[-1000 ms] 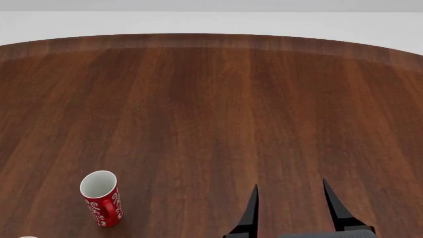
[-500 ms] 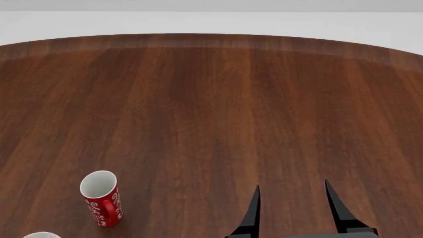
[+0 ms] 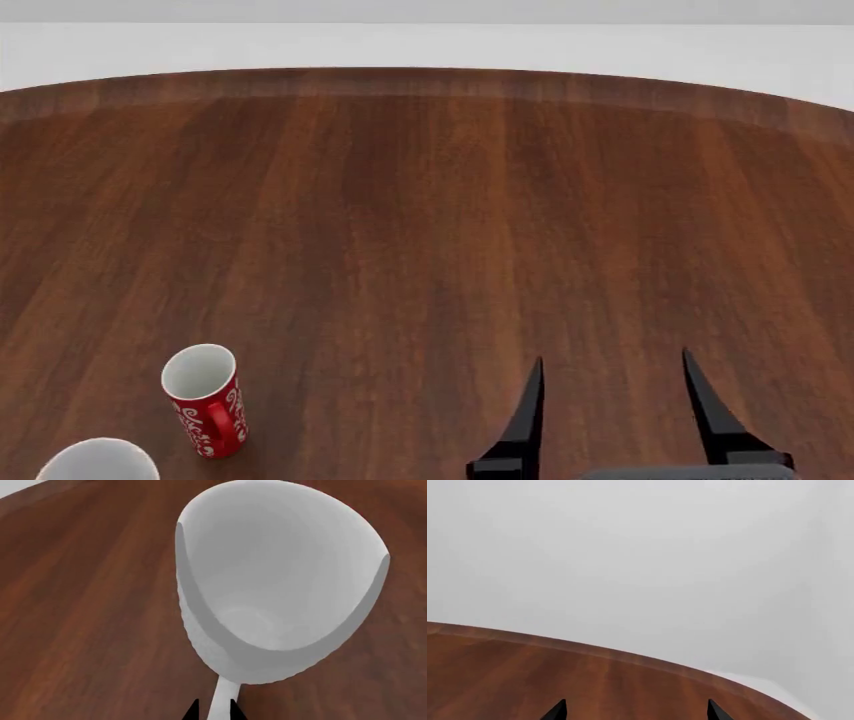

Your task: Put the white mug on the plate.

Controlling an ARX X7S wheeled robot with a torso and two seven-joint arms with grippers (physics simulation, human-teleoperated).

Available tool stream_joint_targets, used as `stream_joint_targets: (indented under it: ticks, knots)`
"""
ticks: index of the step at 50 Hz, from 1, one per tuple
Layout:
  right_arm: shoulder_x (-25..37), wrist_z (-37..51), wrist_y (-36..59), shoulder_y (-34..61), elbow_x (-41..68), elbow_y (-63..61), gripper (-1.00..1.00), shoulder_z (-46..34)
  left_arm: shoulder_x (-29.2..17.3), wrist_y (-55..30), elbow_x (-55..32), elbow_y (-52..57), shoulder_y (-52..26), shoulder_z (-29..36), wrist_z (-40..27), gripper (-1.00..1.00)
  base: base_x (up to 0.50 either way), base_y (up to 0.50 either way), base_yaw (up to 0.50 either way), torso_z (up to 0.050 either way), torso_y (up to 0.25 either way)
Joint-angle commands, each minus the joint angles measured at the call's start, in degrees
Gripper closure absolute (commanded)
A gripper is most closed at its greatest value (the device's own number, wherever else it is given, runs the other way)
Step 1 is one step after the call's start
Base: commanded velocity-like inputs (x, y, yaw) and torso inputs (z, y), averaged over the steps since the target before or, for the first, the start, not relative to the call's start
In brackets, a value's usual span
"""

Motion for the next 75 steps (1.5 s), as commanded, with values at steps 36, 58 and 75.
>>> stream_joint_targets:
  ticks: [36,58,75]
  knots:
    - [6.27,0.99,26.17,9.43,0.19,-20.35,-1.0,3.78,-0.82,-4.15,0.41,10.56,-8.56,12.02,7.61,1.0,0.0,0.0,0.0,0.0,0.0]
    - [7.72,2.81,29.49,12.1,2.48,-21.72,-1.0,3.73,2.21,-4.15,-6.82,2.03,-18.17,17.16,21.27,1.0,0.0,0.0,0.0,0.0,0.0]
    - [8.03,3.48,28.55,11.77,2.57,-20.99,-1.0,2.79,4.89,-2.96,-9.04,-6.25,-21.25,17.72,24.33,1.0,0.0,0.0,0.0,0.0,0.001]
